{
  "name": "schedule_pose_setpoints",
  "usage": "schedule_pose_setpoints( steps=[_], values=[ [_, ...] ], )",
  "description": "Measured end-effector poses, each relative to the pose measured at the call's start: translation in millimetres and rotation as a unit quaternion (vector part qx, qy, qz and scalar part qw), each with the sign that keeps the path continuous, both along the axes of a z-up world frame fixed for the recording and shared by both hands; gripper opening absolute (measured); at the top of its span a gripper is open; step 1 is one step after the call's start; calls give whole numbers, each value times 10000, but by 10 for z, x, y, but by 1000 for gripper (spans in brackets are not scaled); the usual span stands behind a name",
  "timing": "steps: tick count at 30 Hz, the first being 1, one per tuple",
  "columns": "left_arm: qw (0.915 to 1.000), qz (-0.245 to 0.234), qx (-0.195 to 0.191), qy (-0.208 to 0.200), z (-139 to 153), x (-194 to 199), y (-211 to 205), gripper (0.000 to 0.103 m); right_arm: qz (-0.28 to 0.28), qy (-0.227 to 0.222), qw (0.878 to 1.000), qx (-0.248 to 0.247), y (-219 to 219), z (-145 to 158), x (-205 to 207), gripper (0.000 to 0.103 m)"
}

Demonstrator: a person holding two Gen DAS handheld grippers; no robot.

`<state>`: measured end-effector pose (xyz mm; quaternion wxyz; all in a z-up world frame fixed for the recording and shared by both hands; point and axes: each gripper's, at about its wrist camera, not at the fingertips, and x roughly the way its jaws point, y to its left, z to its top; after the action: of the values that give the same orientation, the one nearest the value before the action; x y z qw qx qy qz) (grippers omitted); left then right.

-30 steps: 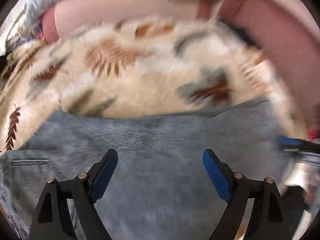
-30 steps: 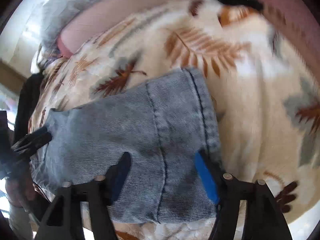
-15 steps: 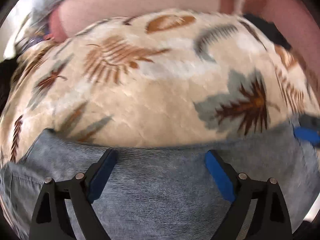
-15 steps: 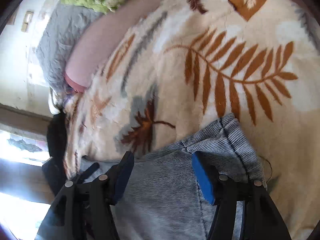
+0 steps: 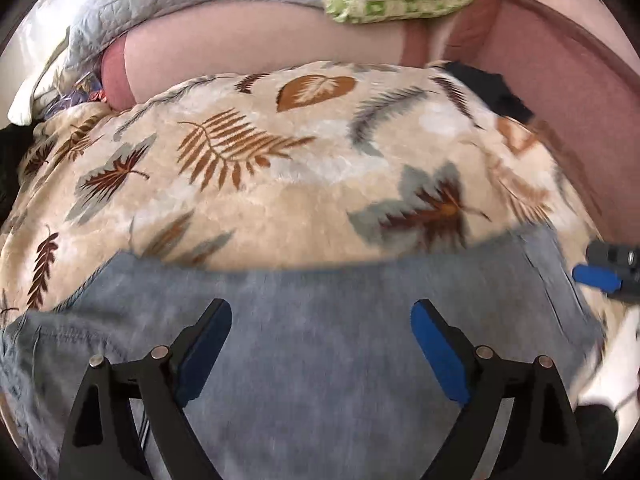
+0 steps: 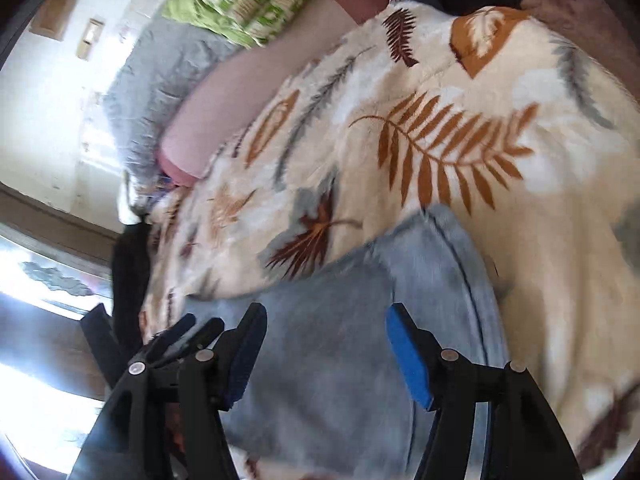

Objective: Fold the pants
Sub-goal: 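Grasp the hem of the jeans leg with the right gripper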

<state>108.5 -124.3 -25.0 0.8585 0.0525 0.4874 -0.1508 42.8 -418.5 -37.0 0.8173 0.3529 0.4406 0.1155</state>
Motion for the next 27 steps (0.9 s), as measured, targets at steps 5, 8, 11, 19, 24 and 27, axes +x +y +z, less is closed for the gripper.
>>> schedule_pose_setpoints(
  steps=[5,8,11,19,24,27],
  values=[
    [9997,-154,186,61,-252,-244,28,92,-90,361,9988,319,82,-410,-342,76],
    [9981,-51,601,143,-513,-160,-44,96,-584,346,9925,1020,-116,-661,-401,72],
    [9996,-67,161,233,-303,-204,2,95,-763,-325,9941,693,-89,-258,-654,72],
    [9998,142,-135,-50,-74,-494,107,95,-711,-400,9966,-81,184,-294,-1235,72],
    [9996,194,-47,-176,-58,-610,138,95,-896,-233,9951,332,154,-600,-1334,72],
    [9995,226,-22,-215,-29,-674,153,95,-1059,-170,9925,592,99,-722,-1355,73]
  ],
)
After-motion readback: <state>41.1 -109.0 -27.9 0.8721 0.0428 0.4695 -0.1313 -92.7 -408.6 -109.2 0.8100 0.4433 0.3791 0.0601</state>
